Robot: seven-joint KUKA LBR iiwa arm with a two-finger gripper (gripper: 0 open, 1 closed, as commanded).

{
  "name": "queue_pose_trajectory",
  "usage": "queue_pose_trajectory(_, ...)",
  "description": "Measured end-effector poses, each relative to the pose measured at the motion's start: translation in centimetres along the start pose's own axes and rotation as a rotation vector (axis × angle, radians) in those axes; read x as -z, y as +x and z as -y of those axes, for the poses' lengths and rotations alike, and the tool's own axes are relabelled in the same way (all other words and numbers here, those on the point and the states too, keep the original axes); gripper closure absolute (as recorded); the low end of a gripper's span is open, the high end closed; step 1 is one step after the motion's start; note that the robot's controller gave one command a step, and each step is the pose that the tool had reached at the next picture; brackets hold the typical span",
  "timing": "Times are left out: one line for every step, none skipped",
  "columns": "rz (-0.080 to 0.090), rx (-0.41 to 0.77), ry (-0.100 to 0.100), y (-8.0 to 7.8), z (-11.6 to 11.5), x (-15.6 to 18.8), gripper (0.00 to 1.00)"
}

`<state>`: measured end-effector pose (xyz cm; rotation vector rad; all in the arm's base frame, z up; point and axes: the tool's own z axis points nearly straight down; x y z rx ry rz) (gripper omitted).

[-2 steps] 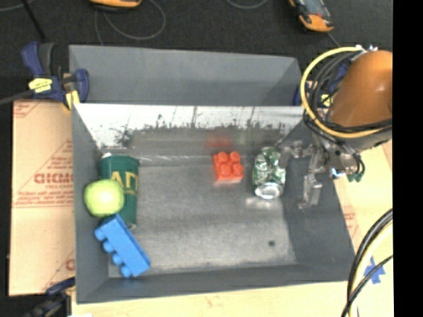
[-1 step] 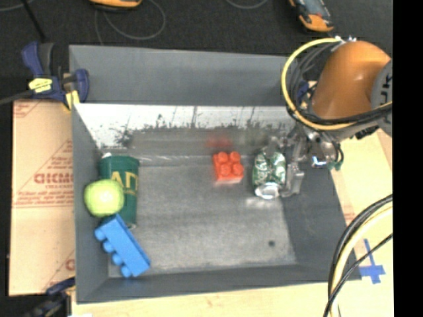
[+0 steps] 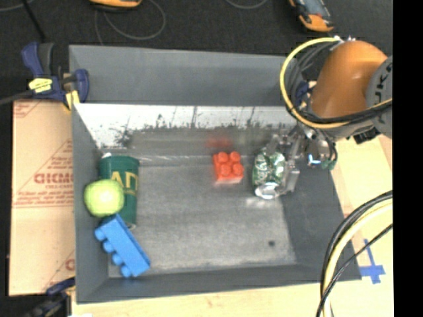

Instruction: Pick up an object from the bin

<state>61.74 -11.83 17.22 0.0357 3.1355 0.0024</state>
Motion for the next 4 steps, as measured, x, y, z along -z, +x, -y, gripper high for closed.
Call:
queue_pose_trajectory(0.0,-0.102,0.002,-0.6,0.9,-2.2,0.0)
queue_pose_trajectory(-0.002,0.137,0.003,-1.1,1.4,-4.3,0.0)
queue_pose_trajectory(-0.033,0.044,-0.014,-2.9,0.5,-9.8,1.0)
queue_pose_trajectory(-0.033,0.044,-0.014,-2.9,0.5,-9.8,1.0)
